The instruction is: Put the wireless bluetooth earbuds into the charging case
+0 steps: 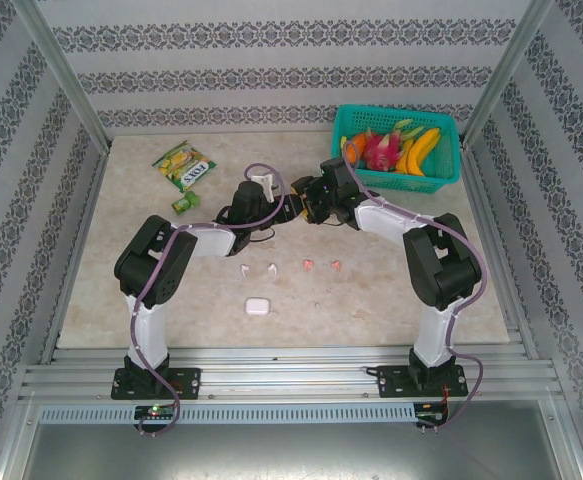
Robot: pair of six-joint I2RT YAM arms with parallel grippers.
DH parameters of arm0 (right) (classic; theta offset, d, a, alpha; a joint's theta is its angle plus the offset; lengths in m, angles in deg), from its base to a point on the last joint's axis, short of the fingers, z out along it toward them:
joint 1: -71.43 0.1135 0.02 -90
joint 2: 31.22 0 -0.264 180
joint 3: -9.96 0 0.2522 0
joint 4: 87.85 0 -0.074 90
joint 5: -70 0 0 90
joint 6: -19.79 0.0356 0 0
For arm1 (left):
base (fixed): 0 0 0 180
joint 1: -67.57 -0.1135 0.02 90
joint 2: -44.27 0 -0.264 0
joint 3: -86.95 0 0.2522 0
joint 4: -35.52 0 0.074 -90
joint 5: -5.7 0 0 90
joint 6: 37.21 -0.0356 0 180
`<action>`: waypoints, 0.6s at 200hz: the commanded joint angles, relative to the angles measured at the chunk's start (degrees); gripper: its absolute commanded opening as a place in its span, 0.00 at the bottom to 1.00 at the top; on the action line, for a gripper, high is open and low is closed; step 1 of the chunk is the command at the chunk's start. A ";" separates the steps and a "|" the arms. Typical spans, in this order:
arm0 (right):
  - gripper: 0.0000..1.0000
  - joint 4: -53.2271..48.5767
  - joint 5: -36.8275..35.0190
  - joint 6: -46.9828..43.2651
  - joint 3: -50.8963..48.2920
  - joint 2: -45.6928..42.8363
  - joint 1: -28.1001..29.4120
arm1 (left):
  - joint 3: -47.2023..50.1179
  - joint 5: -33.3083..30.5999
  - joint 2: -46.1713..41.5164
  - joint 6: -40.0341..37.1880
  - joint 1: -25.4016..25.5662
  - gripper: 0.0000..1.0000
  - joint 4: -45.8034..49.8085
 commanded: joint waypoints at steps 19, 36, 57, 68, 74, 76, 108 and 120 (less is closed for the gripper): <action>0.58 0.52 0.48 0.24 -1.21 -2.44 0.29 | -1.18 -1.10 0.47 -0.76 0.42 0.35 -0.01; 0.57 0.61 0.48 0.24 -1.38 -2.49 0.19 | -1.11 -1.13 0.22 -0.87 0.42 0.33 0.03; 0.58 0.66 0.37 0.35 -1.47 -2.46 0.10 | -1.13 -1.14 0.17 -0.77 0.43 0.28 0.01; 0.58 0.66 0.34 0.42 -1.47 -2.45 0.10 | -1.12 -1.08 0.15 -0.65 0.42 0.27 0.06; 0.58 0.74 0.27 0.42 -1.47 -2.45 0.10 | -1.10 -1.14 0.15 -0.66 0.46 0.25 0.00; 0.58 0.79 0.23 0.42 -1.47 -2.49 0.14 | -1.13 -1.11 0.18 -0.64 0.43 0.25 0.03; 0.58 1.15 0.39 0.59 -1.47 -2.53 0.01 | -1.23 -1.07 0.07 -0.53 0.42 0.15 0.04; 0.58 1.23 0.43 0.59 -1.41 -2.62 -0.05 | -1.27 -0.89 -0.01 -0.47 0.42 0.13 0.10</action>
